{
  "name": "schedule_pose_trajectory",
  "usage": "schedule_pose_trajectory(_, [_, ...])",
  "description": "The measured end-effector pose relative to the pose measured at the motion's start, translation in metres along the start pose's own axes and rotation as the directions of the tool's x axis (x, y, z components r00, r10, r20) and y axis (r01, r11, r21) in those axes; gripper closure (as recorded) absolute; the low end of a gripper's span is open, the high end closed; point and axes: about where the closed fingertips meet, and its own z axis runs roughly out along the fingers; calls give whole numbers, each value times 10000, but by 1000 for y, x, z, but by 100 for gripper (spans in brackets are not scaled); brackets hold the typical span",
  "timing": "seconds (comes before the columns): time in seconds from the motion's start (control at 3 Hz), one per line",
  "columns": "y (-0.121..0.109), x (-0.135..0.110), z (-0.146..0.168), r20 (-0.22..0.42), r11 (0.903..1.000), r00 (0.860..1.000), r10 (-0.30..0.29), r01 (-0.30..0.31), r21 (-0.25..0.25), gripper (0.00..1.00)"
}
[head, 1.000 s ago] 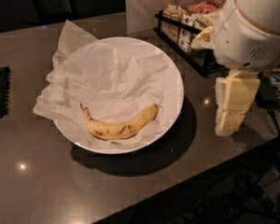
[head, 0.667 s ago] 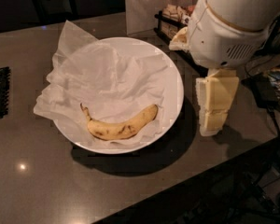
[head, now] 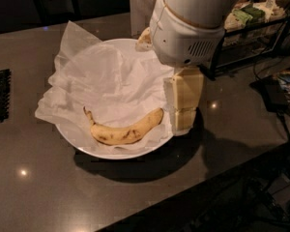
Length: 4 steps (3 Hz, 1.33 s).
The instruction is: Pick banana from white bowl
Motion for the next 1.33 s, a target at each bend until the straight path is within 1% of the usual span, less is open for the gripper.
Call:
schedule_pose_trajectory(0.33, [-10,-29,28,618,9975,9968,-504,534,-473,0])
schedule_pose_trajectory(0.67, [-29,-60,71,1657,9898,9824,-862,1033,-977,0])
schedule_pose_trajectory(1.0, [-30,-60,73,1690,9895,9819,-857,1036,-1004,0])
schedule_pose_trajectory(1.33, [-30,-60,73,1690,9895,9819,-857,1036,-1004,19])
